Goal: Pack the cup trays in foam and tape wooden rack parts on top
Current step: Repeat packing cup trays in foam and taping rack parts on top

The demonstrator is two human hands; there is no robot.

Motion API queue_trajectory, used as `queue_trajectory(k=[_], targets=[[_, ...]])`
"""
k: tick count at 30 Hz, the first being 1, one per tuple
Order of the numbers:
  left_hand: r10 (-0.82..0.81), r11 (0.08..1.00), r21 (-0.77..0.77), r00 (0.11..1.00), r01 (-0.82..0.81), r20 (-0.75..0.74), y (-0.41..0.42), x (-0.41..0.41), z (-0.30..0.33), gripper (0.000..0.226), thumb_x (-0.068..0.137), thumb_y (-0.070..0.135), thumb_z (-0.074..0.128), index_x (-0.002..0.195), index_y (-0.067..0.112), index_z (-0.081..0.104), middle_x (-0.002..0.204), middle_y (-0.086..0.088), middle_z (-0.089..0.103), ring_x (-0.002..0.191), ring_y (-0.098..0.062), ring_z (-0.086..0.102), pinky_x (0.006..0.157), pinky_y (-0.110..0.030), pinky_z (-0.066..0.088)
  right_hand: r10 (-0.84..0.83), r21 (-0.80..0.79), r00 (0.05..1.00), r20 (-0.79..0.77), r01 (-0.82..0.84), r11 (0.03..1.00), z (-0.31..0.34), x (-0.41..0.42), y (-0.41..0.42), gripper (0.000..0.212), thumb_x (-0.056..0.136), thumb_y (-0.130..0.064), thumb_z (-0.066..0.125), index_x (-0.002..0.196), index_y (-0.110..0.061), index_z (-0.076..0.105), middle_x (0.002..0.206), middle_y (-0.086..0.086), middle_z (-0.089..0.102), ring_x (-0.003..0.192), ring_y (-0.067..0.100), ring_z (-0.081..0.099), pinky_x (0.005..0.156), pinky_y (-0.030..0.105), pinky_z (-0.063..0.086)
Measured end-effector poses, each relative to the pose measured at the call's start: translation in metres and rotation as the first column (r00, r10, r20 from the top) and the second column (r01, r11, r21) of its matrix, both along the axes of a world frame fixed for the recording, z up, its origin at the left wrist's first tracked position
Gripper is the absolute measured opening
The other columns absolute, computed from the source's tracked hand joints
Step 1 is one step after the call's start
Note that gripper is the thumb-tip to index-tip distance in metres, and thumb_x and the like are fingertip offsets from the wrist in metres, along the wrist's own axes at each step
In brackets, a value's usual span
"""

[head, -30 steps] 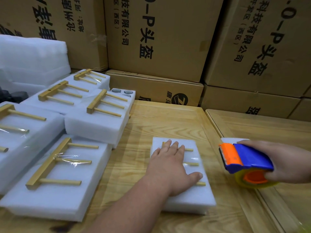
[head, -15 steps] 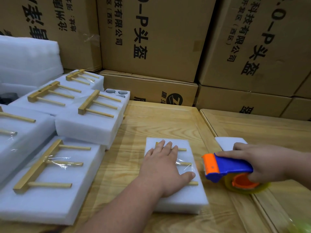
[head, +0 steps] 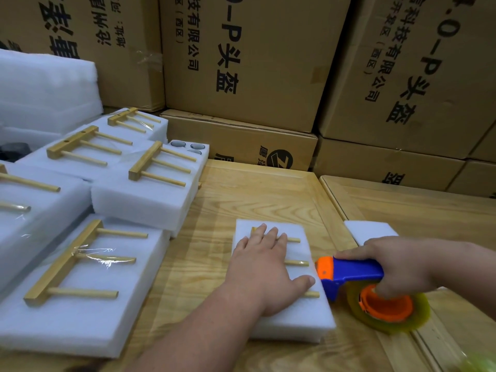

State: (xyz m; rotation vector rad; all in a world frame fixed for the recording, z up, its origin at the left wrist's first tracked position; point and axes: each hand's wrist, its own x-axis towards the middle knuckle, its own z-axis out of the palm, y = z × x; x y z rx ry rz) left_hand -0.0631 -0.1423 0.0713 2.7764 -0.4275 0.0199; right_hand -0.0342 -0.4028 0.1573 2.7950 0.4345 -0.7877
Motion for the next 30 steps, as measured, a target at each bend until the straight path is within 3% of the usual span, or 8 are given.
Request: queue_trajectory(k=[5, 10, 16, 23, 27, 30], targets=[[-0.005, 1.0, 0.003, 1.0, 0.005, 0.003, 0.0, -0.001, -0.001, 0.099, 0.085, 0.082, 0.035, 0.163, 0.026, 0.009, 0.171, 0.005, 0.0, 0.155, -0.014, -0.014, 0.126, -0.044, 0.001, -0.097, 0.026, 0.993, -0.074, 0.099, 0.995, 0.002, -0.006, 0.005, 0.088, 0.067, -0.052, 0.063, 0.139, -0.076, 0.018, 0.121, -0.017, 0.055, 0.096, 0.009, 0.063, 0.084, 0.028, 0.056], [-0.004, 1.0, 0.016, 1.0, 0.004, 0.0, 0.0, -0.001, 0.001, 0.099, 0.086, 0.082, 0.034, 0.163, 0.025, 0.008, 0.171, 0.005, 0.0, 0.155, -0.015, -0.014, 0.126, -0.044, 0.001, -0.171, 0.043, 0.98, -0.101, 0.176, 0.983, 0.004, -0.012, 0.009, 0.086, 0.071, -0.05, 0.066, 0.141, -0.074, 0.021, 0.114, -0.018, 0.055, 0.091, 0.009, 0.064, 0.079, 0.025, 0.057], [-0.002, 1.0, 0.019, 1.0, 0.002, -0.006, -0.001, -0.001, 0.001, 0.099, 0.086, 0.082, 0.034, 0.163, 0.025, 0.009, 0.171, 0.005, 0.0, 0.155, -0.015, -0.013, 0.127, -0.045, 0.002, -0.257, 0.062, 0.957, -0.135, 0.267, 0.962, 0.004, -0.015, 0.013, 0.089, 0.068, -0.046, 0.069, 0.142, -0.071, 0.027, 0.106, -0.019, 0.051, 0.089, 0.006, 0.061, 0.068, 0.02, 0.047], [0.002, 1.0, 0.014, 1.0, -0.002, -0.011, -0.001, -0.001, 0.0, 0.098, 0.086, 0.082, 0.033, 0.163, 0.025, 0.009, 0.171, 0.005, 0.0, 0.155, -0.015, -0.013, 0.127, -0.044, 0.002, -0.329, 0.056, 0.931, -0.155, 0.341, 0.938, 0.0, -0.023, 0.01, 0.09, 0.063, -0.043, 0.069, 0.144, -0.062, 0.037, 0.118, -0.018, 0.047, 0.102, 0.005, 0.052, 0.075, 0.021, 0.043], [0.002, 1.0, 0.007, 1.0, -0.002, -0.022, 0.0, -0.001, 0.0, 0.098, 0.086, 0.081, 0.034, 0.163, 0.025, 0.008, 0.171, 0.006, -0.001, 0.155, -0.014, -0.015, 0.127, -0.044, 0.001, -0.378, -0.012, 0.918, -0.123, 0.379, 0.925, 0.008, -0.031, 0.0, 0.091, 0.061, -0.05, 0.067, 0.144, -0.063, 0.035, 0.133, -0.012, 0.046, 0.113, 0.011, 0.054, 0.089, 0.025, 0.049], [-0.002, 1.0, 0.004, 1.0, 0.002, -0.028, 0.0, -0.001, -0.001, 0.098, 0.086, 0.081, 0.033, 0.163, 0.025, 0.008, 0.171, 0.006, -0.002, 0.155, -0.013, -0.016, 0.126, -0.044, 0.0, -0.366, -0.099, 0.928, -0.069, 0.359, 0.928, 0.015, -0.036, -0.015, 0.097, 0.059, -0.051, 0.069, 0.149, -0.058, 0.032, 0.125, -0.013, 0.051, 0.104, 0.009, 0.06, 0.088, 0.026, 0.055]])
